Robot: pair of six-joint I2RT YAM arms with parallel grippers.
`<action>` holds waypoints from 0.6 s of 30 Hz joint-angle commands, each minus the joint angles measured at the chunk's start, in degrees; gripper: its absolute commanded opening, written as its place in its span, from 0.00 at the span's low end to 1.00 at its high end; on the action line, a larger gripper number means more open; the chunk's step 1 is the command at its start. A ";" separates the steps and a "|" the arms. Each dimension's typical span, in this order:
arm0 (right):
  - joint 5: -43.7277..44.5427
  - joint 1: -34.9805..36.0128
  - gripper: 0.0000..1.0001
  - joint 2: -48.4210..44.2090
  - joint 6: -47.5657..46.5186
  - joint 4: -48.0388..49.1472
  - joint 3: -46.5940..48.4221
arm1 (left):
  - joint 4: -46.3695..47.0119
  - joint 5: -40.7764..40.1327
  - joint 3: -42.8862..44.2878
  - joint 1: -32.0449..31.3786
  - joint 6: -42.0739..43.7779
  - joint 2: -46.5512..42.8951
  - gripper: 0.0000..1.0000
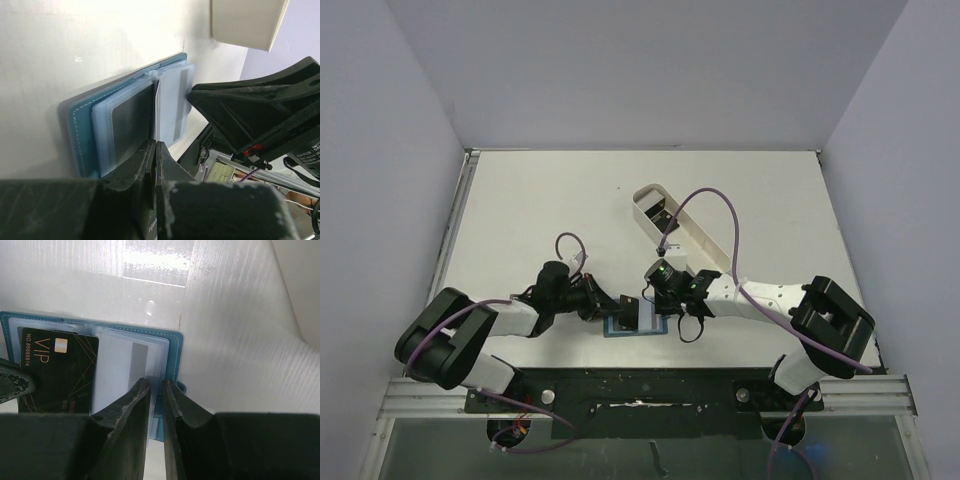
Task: Put the credit cards into the card holder
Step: Insert the credit card into the card holder.
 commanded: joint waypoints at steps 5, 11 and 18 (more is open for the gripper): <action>2.09 -0.10 0.18 -0.05 0.70 1.19 0.06 | 2.43 0.40 0.52 -0.71 1.10 1.67 0.00; 1.83 -0.03 0.17 0.12 1.00 1.32 -0.08 | 3.45 0.33 0.60 -1.23 0.84 2.56 0.00; 1.83 0.16 0.17 1.50 1.29 1.70 -0.48 | 3.71 -0.48 0.89 -1.57 0.84 3.37 0.00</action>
